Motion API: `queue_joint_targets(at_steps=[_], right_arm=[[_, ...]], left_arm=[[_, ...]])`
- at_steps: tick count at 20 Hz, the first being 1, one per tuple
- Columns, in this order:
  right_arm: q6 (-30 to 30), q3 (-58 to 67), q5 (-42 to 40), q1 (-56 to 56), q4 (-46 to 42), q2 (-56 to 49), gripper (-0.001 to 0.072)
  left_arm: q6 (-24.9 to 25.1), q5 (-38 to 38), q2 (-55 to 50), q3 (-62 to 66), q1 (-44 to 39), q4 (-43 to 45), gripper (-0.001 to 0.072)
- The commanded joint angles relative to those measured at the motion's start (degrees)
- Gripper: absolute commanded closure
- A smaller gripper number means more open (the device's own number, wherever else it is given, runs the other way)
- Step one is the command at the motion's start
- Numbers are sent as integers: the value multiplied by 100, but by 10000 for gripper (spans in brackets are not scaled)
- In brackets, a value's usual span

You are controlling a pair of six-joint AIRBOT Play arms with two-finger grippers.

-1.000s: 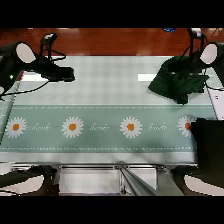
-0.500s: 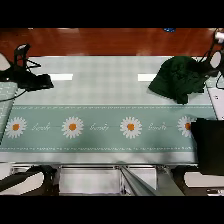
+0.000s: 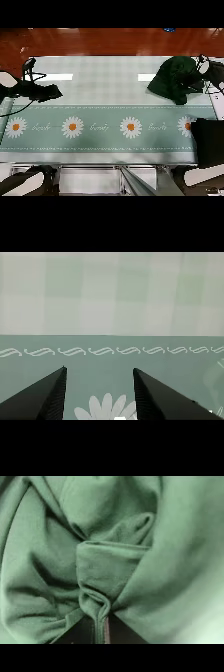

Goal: Fold the shirts.

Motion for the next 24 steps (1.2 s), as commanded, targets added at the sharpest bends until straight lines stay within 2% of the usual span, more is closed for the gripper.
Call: queue_joint_targets(at_steps=[1, 4, 6, 7, 11, 14, 15, 17, 18, 20, 22, 24], right_arm=[[-745, 584, 686, -35, 442, 258, 685], [-1110, 1648, 693, -22, 509, 1152, 685], [-1985, 2175, 505, -22, 1449, 1888, 685], [-2140, 2339, 337, -22, 1665, 2234, 685], [-2140, 2977, 271, -22, 1716, 3117, 686], [-2570, 3397, 330, -22, 2785, 3414, 686], [-2719, 3512, 463, -22, 3161, 3460, 686], [-3451, 3552, 970, -22, 4070, 3543, 686], [-3469, 3550, 1416, -22, 4201, 3556, 686], [-3362, 3348, 1934, 317, 4144, 3587, 686], [-3254, 2935, 1934, 1193, 3950, 3604, 686], [-3115, 2334, 1626, 2437, 3320, 3604, 686]], left_arm=[[223, -146, 35, 243, 343, -42, 199], [476, -706, 485, 857, 844, -92, 200], [479, -811, 1099, 957, 1069, -297, 201], [476, -820, 1469, 901, 1095, -352, 200], [498, -909, 2693, 378, 1036, -365, 200], [450, -1082, 3292, -236, 1023, -407, 200], [422, -1043, 3414, -435, 1023, -463, 200], [415, -1045, 3453, -671, 1019, -813, 200], [439, -1084, 3442, -765, 1005, -1078, 200], [501, -1038, 3442, -935, 905, -1331, 200], [501, -883, 3442, -970, 776, -1327, 200], [498, -793, 3442, -968, 715, -1329, 200]])
